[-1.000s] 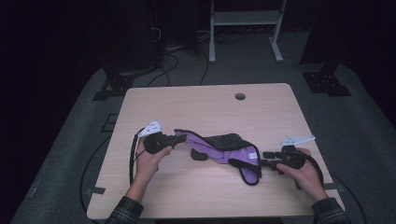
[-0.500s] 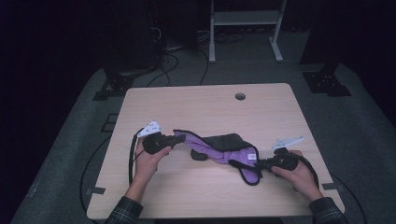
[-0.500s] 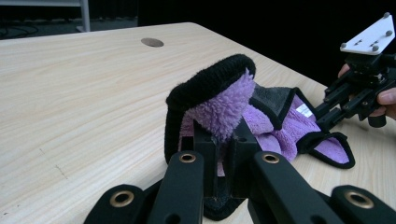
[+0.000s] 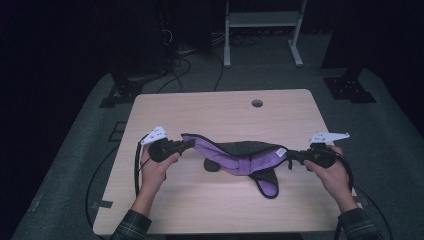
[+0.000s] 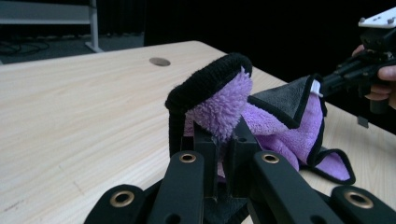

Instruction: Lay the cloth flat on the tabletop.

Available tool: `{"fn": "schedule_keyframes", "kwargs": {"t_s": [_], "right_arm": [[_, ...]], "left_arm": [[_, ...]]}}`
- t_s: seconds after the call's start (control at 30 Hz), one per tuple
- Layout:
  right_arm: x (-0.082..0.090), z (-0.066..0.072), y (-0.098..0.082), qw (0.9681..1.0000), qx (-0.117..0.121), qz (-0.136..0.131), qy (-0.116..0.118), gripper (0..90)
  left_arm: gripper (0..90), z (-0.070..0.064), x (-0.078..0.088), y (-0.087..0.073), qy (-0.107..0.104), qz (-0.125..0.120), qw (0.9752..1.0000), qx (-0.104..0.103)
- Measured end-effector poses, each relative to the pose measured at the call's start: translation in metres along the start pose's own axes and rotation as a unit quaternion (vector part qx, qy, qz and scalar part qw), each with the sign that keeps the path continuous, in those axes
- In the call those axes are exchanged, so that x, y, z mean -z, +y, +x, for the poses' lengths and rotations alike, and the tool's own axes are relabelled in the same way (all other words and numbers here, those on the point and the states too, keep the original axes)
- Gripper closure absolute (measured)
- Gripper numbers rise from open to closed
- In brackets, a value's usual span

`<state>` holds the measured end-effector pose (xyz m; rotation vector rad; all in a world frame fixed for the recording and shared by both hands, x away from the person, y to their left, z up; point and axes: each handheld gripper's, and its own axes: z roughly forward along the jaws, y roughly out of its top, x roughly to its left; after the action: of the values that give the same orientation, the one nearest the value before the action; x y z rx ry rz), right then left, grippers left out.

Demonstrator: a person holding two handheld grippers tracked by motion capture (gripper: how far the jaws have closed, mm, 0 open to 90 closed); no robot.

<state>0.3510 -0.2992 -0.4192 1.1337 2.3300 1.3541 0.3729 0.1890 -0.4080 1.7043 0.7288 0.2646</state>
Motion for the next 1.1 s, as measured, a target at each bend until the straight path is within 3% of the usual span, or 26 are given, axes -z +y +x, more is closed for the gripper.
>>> {"fn": "schedule_keyframes", "kwargs": {"t_s": [0.17, 0.3, 0.4, 0.43, 0.47, 0.5, 0.6, 0.73, 0.77, 0.8, 0.83, 0.87, 0.9, 0.97, 1.1], "right_arm": [[0.008, -0.001, 0.014, 0.9997, 0.011, -0.016, -0.012, 87.7], [0.019, -0.004, 0.03, 0.9987, 0.014, -0.044, -0.024, 87.7], [0.03, -0.004, 0.051, 0.9967, 0.019, -0.072, -0.031, 87.8], [0.032, -0.005, 0.057, 0.9962, 0.022, -0.077, -0.034, 87.8], [0.033, -0.005, 0.063, 0.9956, 0.025, -0.082, -0.037, 87.8], [0.033, -0.005, 0.063, 0.9956, 0.025, -0.082, -0.037, 87.8], [0.035, -0.01, 0.088, 0.9942, 0.032, -0.089, -0.052, 87.8], [0.031, -0.016, 0.106, 0.9934, 0.033, -0.092, -0.059, 87.8], [0.027, -0.022, 0.121, 0.9928, 0.032, -0.097, -0.062, 87.9], [0.026, -0.024, 0.126, 0.9925, 0.033, -0.098, -0.064, 87.9], [0.026, -0.026, 0.134, 0.9921, 0.03, -0.102, -0.066, 87.9], [0.026, -0.026, 0.134, 0.9921, 0.03, -0.102, -0.066, 87.9], [0.028, -0.028, 0.153, 0.9892, 0.037, -0.12, -0.075, 87.9], [0.032, -0.026, 0.165, 0.9865, 0.048, -0.135, -0.079, 87.9], [0.038, -0.018, 0.182, 0.9826, 0.076, -0.144, -0.09, 87.9]], "left_arm": [[84.9, -0.001, 0.003, 0.01, -0.001, -0.015, 0.9999, 0.0], [85.0, 0.001, 0.007, 0.022, 0.001, -0.03, 0.9996, -0.004], [85.0, 0.002, 0.009, 0.036, 0.006, -0.043, 0.999, -0.009], [85.0, 0.005, 0.01, 0.047, 0.011, -0.053, 0.9984, -0.013], [85.0, 0.005, 0.01, 0.047, 0.011, -0.053, 0.9984, -0.013], [85.0, 0.007, 0.01, 0.052, 0.013, -0.057, 0.9982, -0.016], [85.0, 0.014, 0.007, 0.073, 0.022, -0.072, 0.997, -0.019], [85.0, 0.024, 0.002, 0.087, 0.032, -0.083, 0.9958, -0.021], [85.0, 0.031, 0.0, 0.095, 0.038, -0.09, 0.995, -0.018], [85.0, 0.031, 0.0, 0.095, 0.038, -0.09, 0.995, -0.018], [85.0, 0.038, -0.002, 0.105, 0.046, -0.099, 0.9939, -0.019], [85.0, 0.038, -0.002, 0.105, 0.046, -0.099, 0.9939, -0.019], [85.0, 0.043, -0.002, 0.115, 0.052, -0.111, 0.9921, -0.025], [85.0, 0.045, 0.001, 0.127, 0.059, -0.126, 0.9896, -0.036], [84.9, 0.048, 0.001, 0.127, 0.064, -0.126, 0.9892, -0.039]]}}
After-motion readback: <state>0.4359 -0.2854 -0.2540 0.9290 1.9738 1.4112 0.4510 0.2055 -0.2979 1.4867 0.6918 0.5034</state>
